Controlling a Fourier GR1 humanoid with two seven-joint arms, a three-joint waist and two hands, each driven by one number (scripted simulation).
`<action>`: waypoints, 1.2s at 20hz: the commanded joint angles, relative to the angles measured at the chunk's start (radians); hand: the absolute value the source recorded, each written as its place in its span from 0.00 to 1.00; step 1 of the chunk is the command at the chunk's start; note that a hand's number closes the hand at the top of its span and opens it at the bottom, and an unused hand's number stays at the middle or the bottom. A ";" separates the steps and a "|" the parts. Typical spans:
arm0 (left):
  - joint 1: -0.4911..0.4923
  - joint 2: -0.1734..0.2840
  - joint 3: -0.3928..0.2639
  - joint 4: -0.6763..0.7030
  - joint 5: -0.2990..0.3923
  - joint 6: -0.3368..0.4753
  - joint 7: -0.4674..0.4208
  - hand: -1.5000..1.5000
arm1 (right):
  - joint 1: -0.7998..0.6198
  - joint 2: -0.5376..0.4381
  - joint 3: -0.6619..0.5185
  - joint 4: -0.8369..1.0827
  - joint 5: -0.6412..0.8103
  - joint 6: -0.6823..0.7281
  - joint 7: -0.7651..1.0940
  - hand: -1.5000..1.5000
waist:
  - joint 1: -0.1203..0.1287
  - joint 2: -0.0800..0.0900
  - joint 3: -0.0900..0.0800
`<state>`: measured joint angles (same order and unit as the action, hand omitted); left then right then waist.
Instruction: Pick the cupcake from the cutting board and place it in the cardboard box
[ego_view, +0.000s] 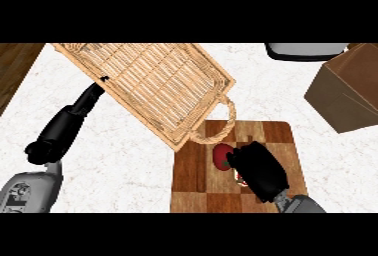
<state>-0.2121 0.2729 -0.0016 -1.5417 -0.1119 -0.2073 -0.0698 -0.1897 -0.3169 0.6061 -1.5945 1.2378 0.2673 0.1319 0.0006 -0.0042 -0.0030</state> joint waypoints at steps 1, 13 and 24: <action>-0.036 -0.027 -0.001 0.036 -0.034 0.012 -0.013 0.50 | -0.004 -0.001 -0.033 0.031 0.038 -0.074 -0.078 1.00 | -0.002 0.004 0.003; -0.065 -0.037 -0.005 0.028 -0.018 -0.002 0.023 0.50 | -0.544 0.185 -0.466 0.596 -0.119 -0.249 -0.048 1.00 | 0.028 0.015 0.004; 0.011 -0.051 -0.013 0.003 -0.050 0.017 -0.011 0.50 | -0.635 0.184 -0.630 0.411 -0.101 -0.346 0.221 1.00 | -0.002 0.002 0.003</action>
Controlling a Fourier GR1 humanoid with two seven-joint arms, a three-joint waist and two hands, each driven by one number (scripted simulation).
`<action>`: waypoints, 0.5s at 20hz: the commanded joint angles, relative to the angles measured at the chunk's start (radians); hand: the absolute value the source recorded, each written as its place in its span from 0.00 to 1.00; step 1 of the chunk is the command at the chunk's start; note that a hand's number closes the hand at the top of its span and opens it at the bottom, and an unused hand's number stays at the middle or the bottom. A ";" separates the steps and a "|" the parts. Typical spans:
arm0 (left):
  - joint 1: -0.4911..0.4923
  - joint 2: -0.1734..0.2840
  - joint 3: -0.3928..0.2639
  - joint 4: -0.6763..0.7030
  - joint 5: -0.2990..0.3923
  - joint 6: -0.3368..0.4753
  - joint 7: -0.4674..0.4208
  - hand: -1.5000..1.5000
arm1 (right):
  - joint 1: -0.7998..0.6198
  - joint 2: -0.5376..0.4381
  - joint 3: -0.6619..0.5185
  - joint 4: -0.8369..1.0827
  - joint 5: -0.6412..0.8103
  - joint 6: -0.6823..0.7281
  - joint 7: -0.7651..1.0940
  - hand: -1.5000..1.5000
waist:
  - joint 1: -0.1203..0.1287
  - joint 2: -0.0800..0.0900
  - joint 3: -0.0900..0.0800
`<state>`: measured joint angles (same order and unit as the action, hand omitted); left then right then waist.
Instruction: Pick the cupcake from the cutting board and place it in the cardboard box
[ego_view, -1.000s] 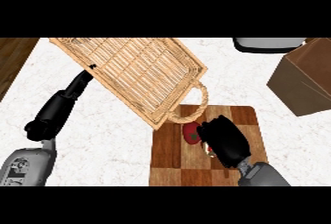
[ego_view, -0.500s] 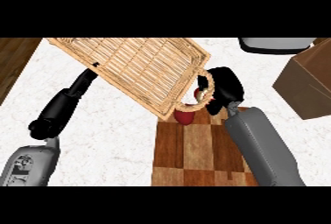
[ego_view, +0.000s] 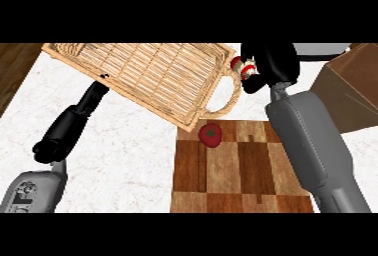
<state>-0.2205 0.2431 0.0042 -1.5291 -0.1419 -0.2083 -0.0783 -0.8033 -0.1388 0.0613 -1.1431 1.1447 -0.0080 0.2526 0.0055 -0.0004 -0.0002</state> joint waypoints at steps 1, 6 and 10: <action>0.002 0.020 0.022 0.030 0.013 -0.021 -0.022 0.50 | -0.026 -0.017 -0.107 -0.075 -0.020 -0.030 0.128 1.00 | -0.016 -0.003 0.000; -0.028 -0.001 0.010 -0.031 0.020 -0.020 0.060 0.50 | -0.106 -0.105 -0.239 0.035 -0.026 -0.105 0.171 1.00 | 0.005 0.003 0.001; -0.019 0.016 0.031 -0.028 0.032 -0.038 0.038 0.50 | -0.090 -0.212 -0.337 0.066 -0.089 -0.123 0.117 1.00 | 0.000 0.002 0.001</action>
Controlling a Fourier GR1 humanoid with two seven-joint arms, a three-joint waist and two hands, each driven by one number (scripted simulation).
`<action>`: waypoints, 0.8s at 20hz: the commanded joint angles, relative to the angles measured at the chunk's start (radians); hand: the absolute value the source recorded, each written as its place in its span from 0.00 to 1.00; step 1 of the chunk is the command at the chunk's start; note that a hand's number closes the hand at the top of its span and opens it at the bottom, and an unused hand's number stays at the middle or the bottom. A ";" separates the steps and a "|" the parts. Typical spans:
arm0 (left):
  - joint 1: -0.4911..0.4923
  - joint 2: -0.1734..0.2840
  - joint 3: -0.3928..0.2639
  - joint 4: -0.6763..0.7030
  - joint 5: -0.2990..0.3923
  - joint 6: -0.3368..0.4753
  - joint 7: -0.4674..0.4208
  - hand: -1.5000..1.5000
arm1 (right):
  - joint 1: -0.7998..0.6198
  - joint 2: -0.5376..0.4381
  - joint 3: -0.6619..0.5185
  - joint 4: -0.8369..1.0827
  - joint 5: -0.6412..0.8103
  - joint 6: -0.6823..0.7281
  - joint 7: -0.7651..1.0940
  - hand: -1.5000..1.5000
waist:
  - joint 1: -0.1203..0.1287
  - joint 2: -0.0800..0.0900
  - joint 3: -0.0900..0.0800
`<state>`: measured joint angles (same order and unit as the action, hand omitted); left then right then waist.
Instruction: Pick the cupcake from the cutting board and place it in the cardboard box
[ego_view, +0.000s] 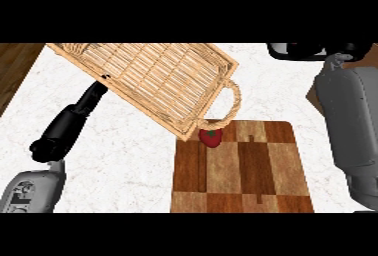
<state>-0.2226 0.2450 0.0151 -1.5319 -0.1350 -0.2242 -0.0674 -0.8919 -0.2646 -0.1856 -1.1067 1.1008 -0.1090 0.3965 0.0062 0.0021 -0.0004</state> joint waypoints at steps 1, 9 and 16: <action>0.030 -0.007 -0.010 -0.052 -0.001 -0.007 0.017 0.50 | -0.013 -0.091 -0.097 0.090 -0.035 -0.041 -0.022 1.00 | 0.006 0.000 0.001; 0.054 -0.010 -0.010 -0.058 -0.006 -0.015 -0.028 0.50 | -0.075 -0.293 -0.136 0.406 -0.034 0.074 -0.146 1.00 | 0.027 0.006 0.001; 0.046 -0.010 -0.014 -0.057 -0.015 -0.021 -0.017 0.50 | -0.062 -0.392 -0.160 0.599 -0.077 0.246 -0.261 1.00 | 0.023 0.006 0.001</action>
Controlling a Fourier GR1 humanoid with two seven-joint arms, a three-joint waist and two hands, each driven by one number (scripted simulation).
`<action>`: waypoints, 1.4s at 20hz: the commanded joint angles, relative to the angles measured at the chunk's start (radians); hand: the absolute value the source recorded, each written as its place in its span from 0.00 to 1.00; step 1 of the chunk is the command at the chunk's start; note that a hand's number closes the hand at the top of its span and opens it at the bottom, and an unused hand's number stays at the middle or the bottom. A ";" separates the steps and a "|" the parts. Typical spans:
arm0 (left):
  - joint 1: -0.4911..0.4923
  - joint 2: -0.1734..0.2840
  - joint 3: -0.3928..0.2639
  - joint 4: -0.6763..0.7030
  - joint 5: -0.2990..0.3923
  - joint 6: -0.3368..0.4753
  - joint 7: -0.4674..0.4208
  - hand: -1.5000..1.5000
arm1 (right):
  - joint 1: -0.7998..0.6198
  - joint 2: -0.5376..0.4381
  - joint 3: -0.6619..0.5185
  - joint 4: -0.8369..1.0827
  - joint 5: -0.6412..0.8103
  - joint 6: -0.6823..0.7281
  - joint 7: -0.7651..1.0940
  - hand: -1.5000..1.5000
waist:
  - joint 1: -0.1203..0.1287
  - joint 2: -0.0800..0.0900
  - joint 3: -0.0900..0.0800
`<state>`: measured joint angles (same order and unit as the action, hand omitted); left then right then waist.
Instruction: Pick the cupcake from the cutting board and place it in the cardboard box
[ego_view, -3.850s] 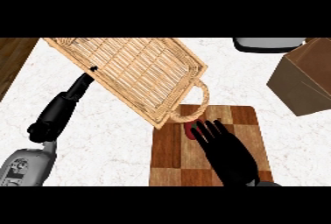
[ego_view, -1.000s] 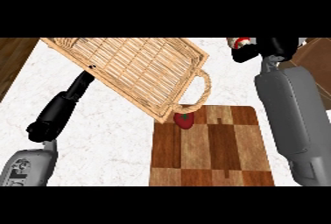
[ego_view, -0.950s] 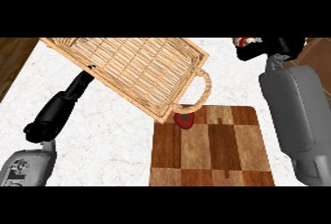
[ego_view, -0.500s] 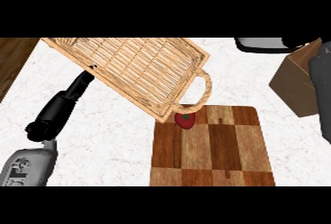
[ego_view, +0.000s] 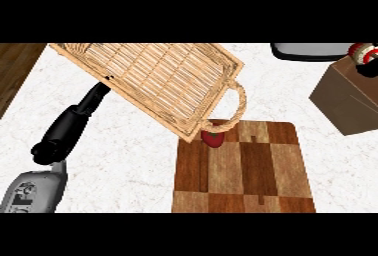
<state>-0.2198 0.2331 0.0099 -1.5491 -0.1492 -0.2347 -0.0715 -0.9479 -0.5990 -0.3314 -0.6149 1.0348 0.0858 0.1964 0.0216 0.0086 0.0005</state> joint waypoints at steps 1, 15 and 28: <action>-0.019 0.017 0.037 0.054 0.020 -0.017 -0.044 0.50 | -0.016 -0.095 -0.019 0.131 -0.023 0.105 -0.106 1.00 | 0.001 0.003 0.000; 0.006 -0.020 0.001 -0.028 -0.009 0.003 0.017 0.50 | 0.015 -0.138 -0.113 0.239 -0.150 0.150 -0.450 0.00 | 0.002 0.002 0.003; -0.014 0.000 0.017 -0.051 0.011 -0.025 0.045 0.50 | 0.012 -0.196 -0.620 0.324 -0.626 0.036 -0.431 0.00 | 0.008 0.005 0.003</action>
<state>-0.2207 0.2294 0.0278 -1.5729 -0.1467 -0.2472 -0.0482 -0.9670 -0.7550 -0.8742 -0.3212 0.4802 0.1487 -0.2165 0.0172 0.0106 0.0035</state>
